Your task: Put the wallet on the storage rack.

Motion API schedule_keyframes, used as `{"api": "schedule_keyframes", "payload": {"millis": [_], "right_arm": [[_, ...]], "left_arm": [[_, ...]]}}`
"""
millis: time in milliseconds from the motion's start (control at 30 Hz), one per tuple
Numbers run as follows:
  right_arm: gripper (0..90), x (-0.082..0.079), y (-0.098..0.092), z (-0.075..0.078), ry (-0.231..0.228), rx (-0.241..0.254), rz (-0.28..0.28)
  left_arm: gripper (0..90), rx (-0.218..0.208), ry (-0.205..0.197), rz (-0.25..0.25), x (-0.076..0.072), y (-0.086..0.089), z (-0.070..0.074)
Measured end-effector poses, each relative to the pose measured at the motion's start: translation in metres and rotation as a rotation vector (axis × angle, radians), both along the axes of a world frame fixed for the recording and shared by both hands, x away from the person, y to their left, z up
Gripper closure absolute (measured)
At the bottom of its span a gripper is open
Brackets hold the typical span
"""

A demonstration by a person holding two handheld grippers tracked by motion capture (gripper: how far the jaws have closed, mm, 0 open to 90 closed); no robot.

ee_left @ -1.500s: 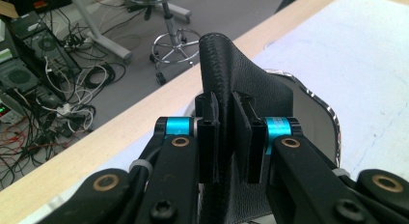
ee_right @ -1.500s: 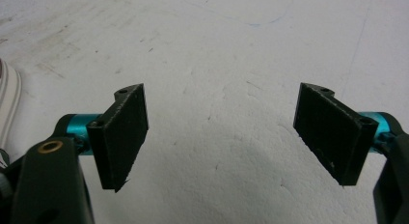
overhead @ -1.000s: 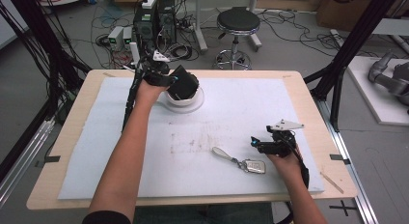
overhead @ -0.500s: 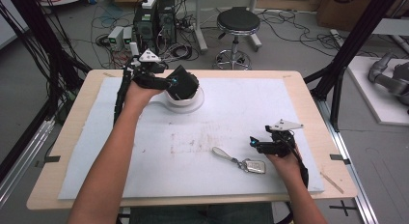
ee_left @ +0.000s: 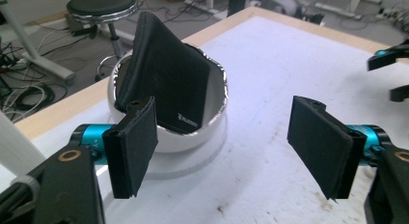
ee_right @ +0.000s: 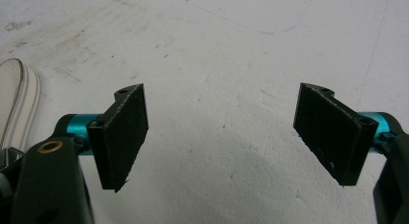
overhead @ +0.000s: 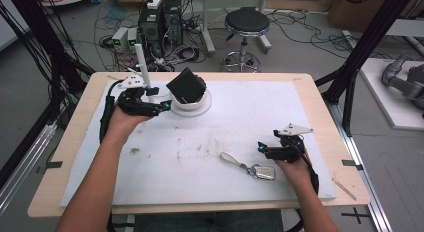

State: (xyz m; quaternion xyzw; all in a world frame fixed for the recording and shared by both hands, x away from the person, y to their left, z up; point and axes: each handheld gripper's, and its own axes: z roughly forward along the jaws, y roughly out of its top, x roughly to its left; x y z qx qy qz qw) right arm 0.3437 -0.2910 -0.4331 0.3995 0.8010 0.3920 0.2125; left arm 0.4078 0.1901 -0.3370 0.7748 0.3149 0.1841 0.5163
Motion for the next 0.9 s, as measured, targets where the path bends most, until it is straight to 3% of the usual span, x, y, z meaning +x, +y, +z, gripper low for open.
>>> {"api": "schedule_keyframes", "payload": {"millis": [433,567,733,900], "right_arm": [[20.0,-0.001,0.002,0.001,-0.003,-0.004,0.006],[20.0,0.000,0.003,0.000,-0.003,-0.004,0.005],[20.0,0.001,0.004,0.001,-0.009,0.000,0.005],[20.0,0.001,0.003,0.002,-0.003,0.004,-0.004]], "left_arm": [[22.1,-0.045,0.009,-0.056,-0.041,0.013,-0.038],[20.5,-0.047,0.011,-0.038,-0.046,0.017,-0.044],[20.1,-0.050,0.016,-0.055,-0.048,0.019,-0.053],[19.7,-0.057,0.007,-0.046,-0.047,0.021,-0.053]]}}
